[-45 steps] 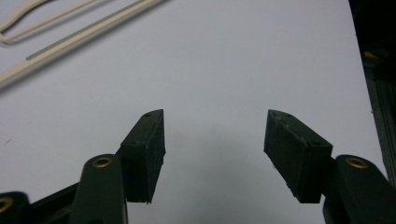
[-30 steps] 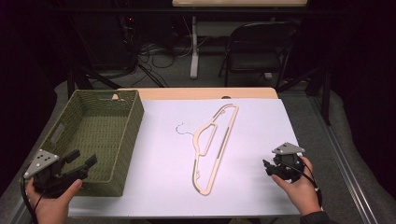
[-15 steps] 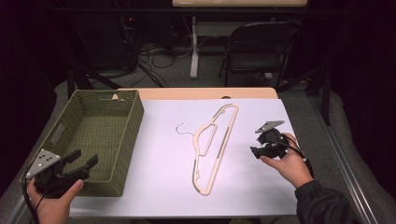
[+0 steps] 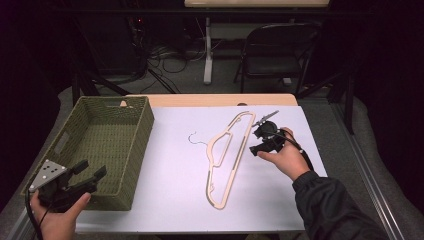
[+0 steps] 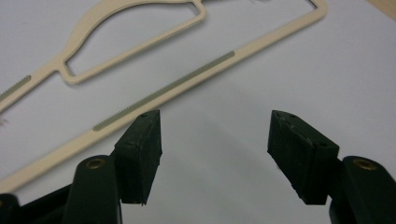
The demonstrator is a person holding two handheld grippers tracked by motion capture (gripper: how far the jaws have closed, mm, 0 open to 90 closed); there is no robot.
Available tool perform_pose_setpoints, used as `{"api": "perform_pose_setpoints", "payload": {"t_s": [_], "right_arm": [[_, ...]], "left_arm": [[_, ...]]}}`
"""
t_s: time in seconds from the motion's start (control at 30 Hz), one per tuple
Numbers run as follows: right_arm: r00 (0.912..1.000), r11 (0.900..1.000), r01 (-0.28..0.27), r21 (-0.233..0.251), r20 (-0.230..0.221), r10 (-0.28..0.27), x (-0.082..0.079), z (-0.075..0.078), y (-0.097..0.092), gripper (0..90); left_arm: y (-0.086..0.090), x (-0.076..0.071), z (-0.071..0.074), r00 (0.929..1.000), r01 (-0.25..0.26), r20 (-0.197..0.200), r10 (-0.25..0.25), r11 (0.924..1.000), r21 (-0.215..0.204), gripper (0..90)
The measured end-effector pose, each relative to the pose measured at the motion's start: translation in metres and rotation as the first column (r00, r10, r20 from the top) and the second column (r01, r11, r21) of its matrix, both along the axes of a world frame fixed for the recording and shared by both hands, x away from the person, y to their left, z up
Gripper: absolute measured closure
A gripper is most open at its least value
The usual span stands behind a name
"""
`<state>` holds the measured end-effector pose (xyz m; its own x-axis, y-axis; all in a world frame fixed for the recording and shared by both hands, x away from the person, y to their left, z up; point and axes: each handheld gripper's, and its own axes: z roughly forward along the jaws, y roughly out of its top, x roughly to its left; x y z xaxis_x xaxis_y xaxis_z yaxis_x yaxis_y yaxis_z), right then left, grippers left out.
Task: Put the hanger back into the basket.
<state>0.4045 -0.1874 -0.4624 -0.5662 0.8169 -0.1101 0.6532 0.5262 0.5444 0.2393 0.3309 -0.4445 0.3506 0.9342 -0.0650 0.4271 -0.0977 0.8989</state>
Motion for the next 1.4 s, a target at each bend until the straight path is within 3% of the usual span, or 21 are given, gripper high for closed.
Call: {"api": "perform_pose_setpoints", "payload": {"t_s": [0.03, 0.07, 0.2, 0.3, 0.33, 0.37, 0.47, 0.53, 0.6, 0.67, 0.7, 0.77, 0.8, 0.83, 0.87, 0.9, 1.1, 1.17, 1.3, 1.33, 1.4], "right_arm": [[0.9965, 0.9974, -0.009, -0.072, -0.084, 0.003, 0.003, 0.004, 0.007, 35.9], [0.9982, 0.9995, -0.009, -0.03, -0.06, 0.007, 0.005, -0.001, 0.011, 36.1], [0.9967, 0.9983, -0.009, -0.057, -0.081, 0.004, 0.012, -0.004, 0.025, 38.5], [0.9995, 1.0, -0.007, 0.005, -0.031, 0.007, 0.019, -0.009, 0.035, 38.6], [0.9995, 1.0, -0.007, 0.005, -0.031, 0.007, 0.019, -0.009, 0.035, 38.6], [0.9947, 0.9994, 0.0, -0.035, -0.103, -0.004, 0.024, -0.005, 0.039, 38.0], [0.9991, 1.0, 0.005, 0.008, -0.042, -0.005, 0.028, -0.013, 0.046, 36.6], [0.9964, 0.9996, 0.003, -0.029, -0.085, -0.006, 0.034, -0.01, 0.055, 35.9], [0.9979, 0.9999, 0.011, 0.011, -0.063, -0.01, 0.038, -0.015, 0.062, 35.6], [0.9983, 0.9999, 0.01, 0.007, -0.058, -0.01, 0.039, -0.017, 0.066, 34.5], [0.9954, 0.9991, 0.004, -0.043, -0.095, -0.008, 0.041, -0.012, 0.073, 34.5], [0.9914, 0.9978, 0.002, -0.066, -0.13, -0.011, 0.042, -0.005, 0.078, 34.5], [0.998, 0.9997, 0.01, 0.024, -0.063, -0.008, 0.044, -0.012, 0.08, 34.6], [0.9934, 0.9997, 0.004, -0.025, -0.115, -0.007, 0.046, -0.01, 0.082, 36.1], [0.9934, 0.9997, 0.004, -0.025, -0.115, -0.007, 0.046, -0.01, 0.082, 36.1], [0.984, 0.996, 0.014, -0.088, -0.176, -0.029, 0.049, -0.008, 0.085, 37.7], [0.9831, 0.9972, 0.042, -0.061, -0.176, -0.053, 0.058, -0.026, 0.088, 39.7], [0.9673, 0.9955, 0.046, -0.083, -0.245, -0.065, 0.063, -0.032, 0.089, 44.2], [0.962, 0.9957, 0.051, -0.077, -0.264, -0.069, 0.066, -0.042, 0.089, 45.2], [0.9593, 0.9961, 0.081, -0.034, -0.268, -0.087, 0.066, -0.05, 0.091, 44.4], [0.9529, 0.997, 0.051, -0.059, -0.296, -0.066, 0.068, -0.052, 0.092, 43.0]], "left_arm": [[0.0, 0.0, 0.0, 1.0, 0.0, -0.002, 0.0, 1.0, 0.0, 34.4], [0.0, 0.0, 0.0, 1.0, 0.0, -0.002, 0.0, 1.0, 0.0, 34.3], [0.0, 0.001, -0.001, 1.0, -0.001, -0.003, 0.001, 1.0, -0.001, 34.3], [0.0, 0.001, -0.001, 1.0, 0.001, -0.005, -0.001, 1.0, 0.001, 34.4], [0.0, 0.001, -0.001, 1.0, 0.001, -0.005, -0.001, 1.0, 0.001, 34.4], [-0.001, 0.001, -0.001, 1.0, 0.003, -0.008, -0.003, 1.0, 0.0, 34.4], [-0.001, 0.001, -0.001, 1.0, 0.002, -0.008, -0.002, 1.0, 0.0, 34.4], [-0.001, 0.002, -0.002, 1.0, 0.003, -0.009, -0.003, 1.0, 0.0, 34.4], [-0.001, 0.002, -0.002, 0.9999, 0.004, -0.01, -0.004, 1.0, -0.001, 34.3], [-0.001, 0.002, -0.002, 0.9999, 0.004, -0.01, -0.004, 1.0, -0.001, 34.3], [0.0, 0.002, -0.003, 0.9999, 0.002, -0.011, -0.002, 1.0, -0.003, 34.3], [0.0, 0.003, -0.003, 0.9999, 0.002, -0.014, -0.002, 1.0, -0.003, 34.4], [0.0, 0.003, -0.003, 0.9999, 0.003, -0.015, -0.003, 1.0, -0.002, 34.3], [0.0, 0.003, -0.003, 0.9999, 0.004, -0.016, -0.004, 1.0, -0.002, 34.3], [0.0, 0.003, -0.003, 0.9999, 0.004, -0.016, -0.004, 1.0, -0.002, 34.4], [-0.001, 0.003, -0.003, 0.9999, 0.005, -0.016, -0.005, 1.0, -0.003, 34.3], [-0.001, 0.003, -0.004, 0.9998, 0.006, -0.017, -0.006, 1.0, -0.004, 34.3], [-0.001, 0.004, -0.004, 0.9999, 0.004, -0.016, -0.004, 1.0, -0.005, 34.4], [-0.001, 0.004, -0.005, 0.9998, 0.005, -0.019, -0.005, 1.0, -0.004, 34.4], [0.0, 0.004, -0.005, 0.9998, 0.005, -0.019, -0.005, 1.0, -0.002, 34.3], [0.0, 0.004, -0.005, 0.9998, 0.002, -0.02, -0.002, 1.0, -0.001, 34.4]]}}
